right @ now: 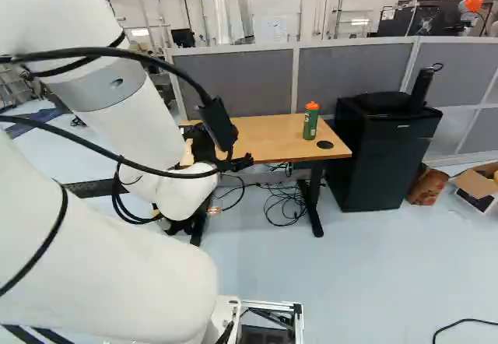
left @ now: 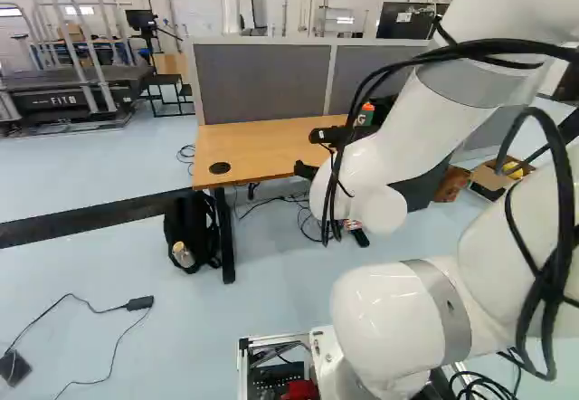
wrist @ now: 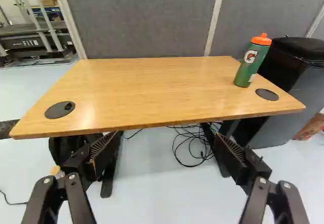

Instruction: Pick up the green bottle from the table

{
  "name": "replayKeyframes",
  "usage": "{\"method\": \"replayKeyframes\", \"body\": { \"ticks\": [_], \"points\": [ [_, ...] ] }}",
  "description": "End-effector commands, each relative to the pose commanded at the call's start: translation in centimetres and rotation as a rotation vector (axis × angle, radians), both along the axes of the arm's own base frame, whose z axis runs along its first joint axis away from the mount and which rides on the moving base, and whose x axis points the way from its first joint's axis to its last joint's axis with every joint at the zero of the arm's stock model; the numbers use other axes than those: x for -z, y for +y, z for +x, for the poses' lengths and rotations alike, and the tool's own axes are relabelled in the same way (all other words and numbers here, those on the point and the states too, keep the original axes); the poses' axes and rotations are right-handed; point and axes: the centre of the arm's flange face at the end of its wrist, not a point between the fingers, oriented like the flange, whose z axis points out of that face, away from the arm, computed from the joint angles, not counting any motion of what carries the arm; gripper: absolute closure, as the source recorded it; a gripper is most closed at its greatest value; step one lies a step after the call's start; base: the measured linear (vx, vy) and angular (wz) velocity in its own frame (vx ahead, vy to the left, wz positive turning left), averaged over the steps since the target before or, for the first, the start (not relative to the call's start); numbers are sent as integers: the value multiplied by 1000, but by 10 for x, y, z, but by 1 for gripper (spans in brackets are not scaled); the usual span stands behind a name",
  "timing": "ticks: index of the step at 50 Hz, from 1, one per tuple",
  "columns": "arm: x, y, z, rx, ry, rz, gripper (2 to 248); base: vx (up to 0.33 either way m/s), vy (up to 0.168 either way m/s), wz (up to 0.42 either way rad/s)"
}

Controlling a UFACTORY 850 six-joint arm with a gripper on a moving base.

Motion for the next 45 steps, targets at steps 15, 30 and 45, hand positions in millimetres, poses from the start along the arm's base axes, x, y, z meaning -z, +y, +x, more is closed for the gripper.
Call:
{"method": "replayKeyframes", "body": {
  "ticks": [15,30,45],
  "points": [
    [0,0,0,0,0,0,3,114,-71,-246],
    [0,0,0,0,0,0,3,114,-66,-231],
    [0,0,0,0,0,0,3,117,-66,-238]
  ]
}}
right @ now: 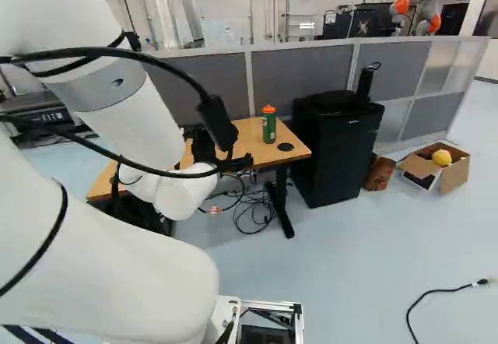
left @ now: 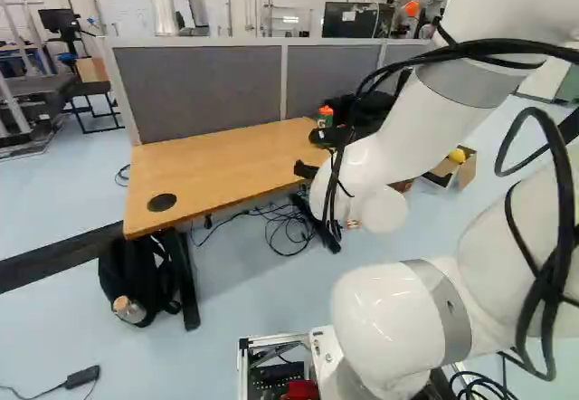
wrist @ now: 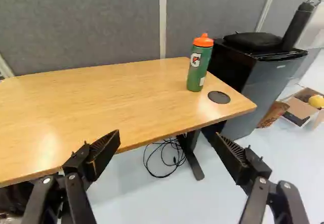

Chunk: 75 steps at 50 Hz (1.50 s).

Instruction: Pick up the green bottle from the table

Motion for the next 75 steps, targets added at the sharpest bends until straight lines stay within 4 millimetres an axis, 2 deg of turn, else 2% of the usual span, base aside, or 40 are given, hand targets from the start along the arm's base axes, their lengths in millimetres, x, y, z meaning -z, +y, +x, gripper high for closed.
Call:
{"method": "replayKeyframes", "body": {
  "ticks": [58,75],
  "points": [
    [0,0,0,0,0,0,3,149,-33,-170],
    [0,0,0,0,0,0,3,123,6,13]
  ]
}}
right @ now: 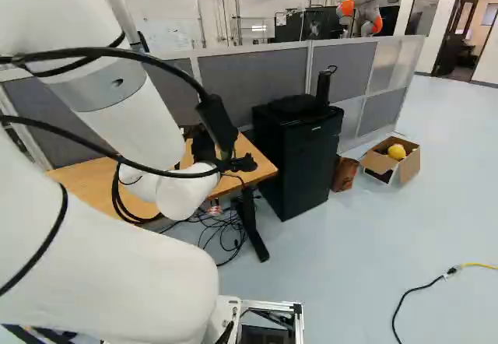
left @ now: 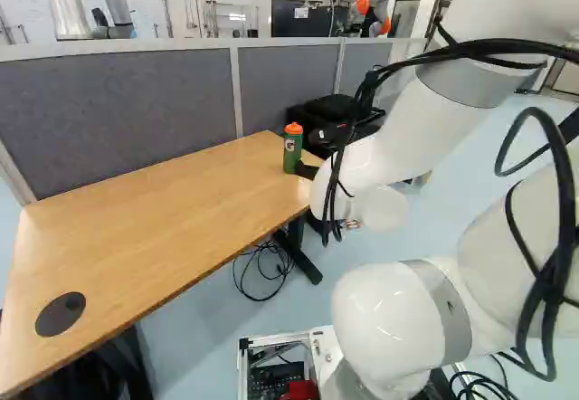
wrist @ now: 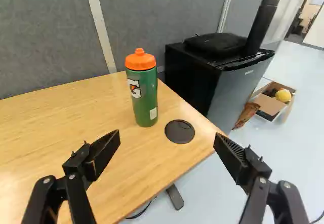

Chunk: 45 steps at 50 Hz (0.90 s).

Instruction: Pick up the green bottle from the table

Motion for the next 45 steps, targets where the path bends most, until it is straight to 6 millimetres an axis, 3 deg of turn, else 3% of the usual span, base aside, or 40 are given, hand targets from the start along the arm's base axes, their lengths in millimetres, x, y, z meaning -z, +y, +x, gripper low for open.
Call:
{"method": "replayKeyframes", "body": {
  "ticks": [11,17,45],
  "points": [
    [0,0,0,0,0,0,3,103,28,137],
    [-2,0,12,0,5,0,3,59,8,34],
    [-3,0,27,0,11,0,3,1,0,1]
  ]
}}
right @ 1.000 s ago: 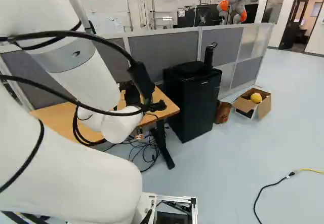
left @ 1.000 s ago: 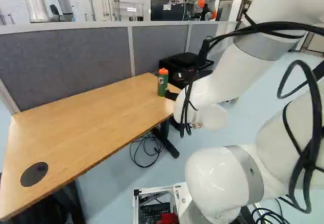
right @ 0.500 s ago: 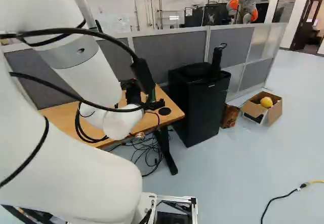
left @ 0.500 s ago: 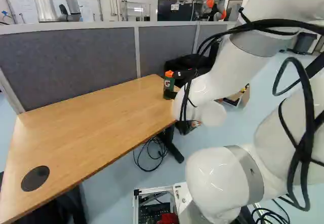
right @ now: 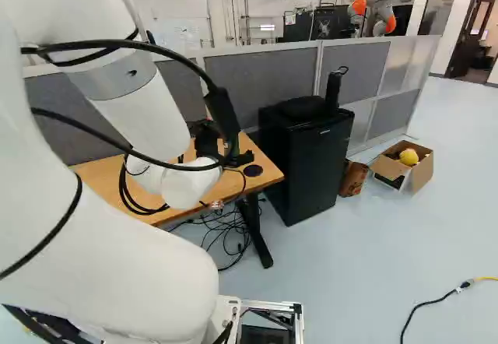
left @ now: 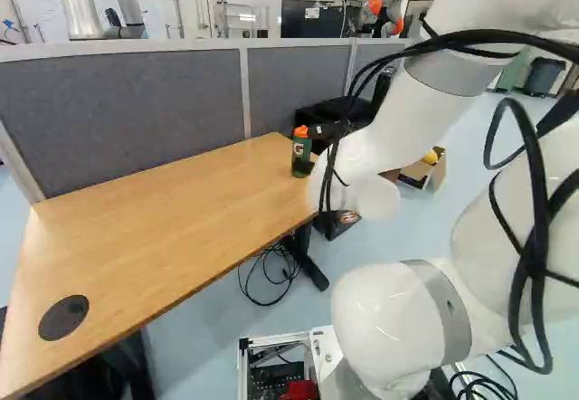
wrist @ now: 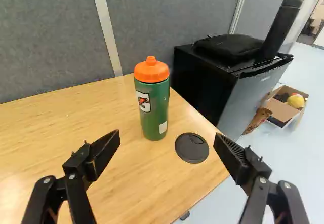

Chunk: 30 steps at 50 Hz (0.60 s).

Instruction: Pick up the green bottle from the table

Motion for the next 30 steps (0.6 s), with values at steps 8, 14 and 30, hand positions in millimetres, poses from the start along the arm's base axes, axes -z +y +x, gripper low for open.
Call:
{"method": "replayKeyframes", "body": {
  "ticks": [8,14,30],
  "points": [
    [2,0,12,0,15,0,3,0,0,0],
    [7,0,21,-1,31,0,3,0,0,0],
    [17,2,38,-25,31,-8,3,0,0,0]
  ]
}}
